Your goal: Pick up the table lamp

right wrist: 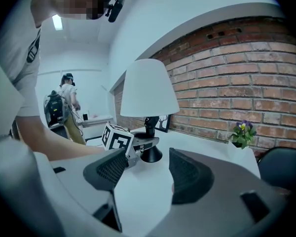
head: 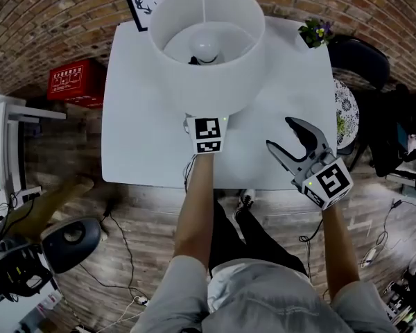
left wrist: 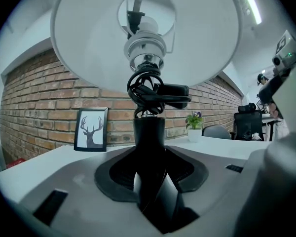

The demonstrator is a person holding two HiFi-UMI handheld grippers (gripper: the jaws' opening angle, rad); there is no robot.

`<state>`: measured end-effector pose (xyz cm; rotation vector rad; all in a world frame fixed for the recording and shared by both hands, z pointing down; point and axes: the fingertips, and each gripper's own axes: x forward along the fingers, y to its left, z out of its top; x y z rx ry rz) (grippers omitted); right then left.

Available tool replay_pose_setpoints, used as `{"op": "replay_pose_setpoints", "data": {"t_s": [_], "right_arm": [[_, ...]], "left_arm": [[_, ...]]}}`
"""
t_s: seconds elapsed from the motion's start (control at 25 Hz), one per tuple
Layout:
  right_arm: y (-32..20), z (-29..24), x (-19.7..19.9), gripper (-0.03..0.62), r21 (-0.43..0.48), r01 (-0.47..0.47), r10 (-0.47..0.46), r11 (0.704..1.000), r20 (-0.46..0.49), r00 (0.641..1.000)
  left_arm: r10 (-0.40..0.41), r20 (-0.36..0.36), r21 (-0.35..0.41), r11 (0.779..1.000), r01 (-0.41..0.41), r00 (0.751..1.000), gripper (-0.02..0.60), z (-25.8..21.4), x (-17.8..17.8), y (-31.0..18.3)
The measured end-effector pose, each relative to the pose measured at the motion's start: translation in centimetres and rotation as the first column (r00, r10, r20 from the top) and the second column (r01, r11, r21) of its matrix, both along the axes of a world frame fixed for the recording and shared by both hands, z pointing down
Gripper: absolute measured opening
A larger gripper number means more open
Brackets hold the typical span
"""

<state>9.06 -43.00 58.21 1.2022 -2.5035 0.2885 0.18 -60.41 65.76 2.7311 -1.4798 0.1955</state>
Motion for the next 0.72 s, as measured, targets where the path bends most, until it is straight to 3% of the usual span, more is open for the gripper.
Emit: {"op": "replay_pose_setpoints", "data": {"t_s": [0.4,0.72], "right_arm": [[-1.3,-6.1,-1.9,0.328,0.108,0.023,-0.036,0.994,0.118,0.992],[-1.5,-4.7,-2.9,0.336,0.087,0.046,-0.055,0.995,0.093,0.994]], "left_arm": [[0.052,0.078,-0.091,0.995,-0.044,0.996,0.157,0.1,-0.3,1.8],[0.108,0.071,-0.107,0.989,-0.100,0.992,0.156,0.2,0.0,4.0]]}}
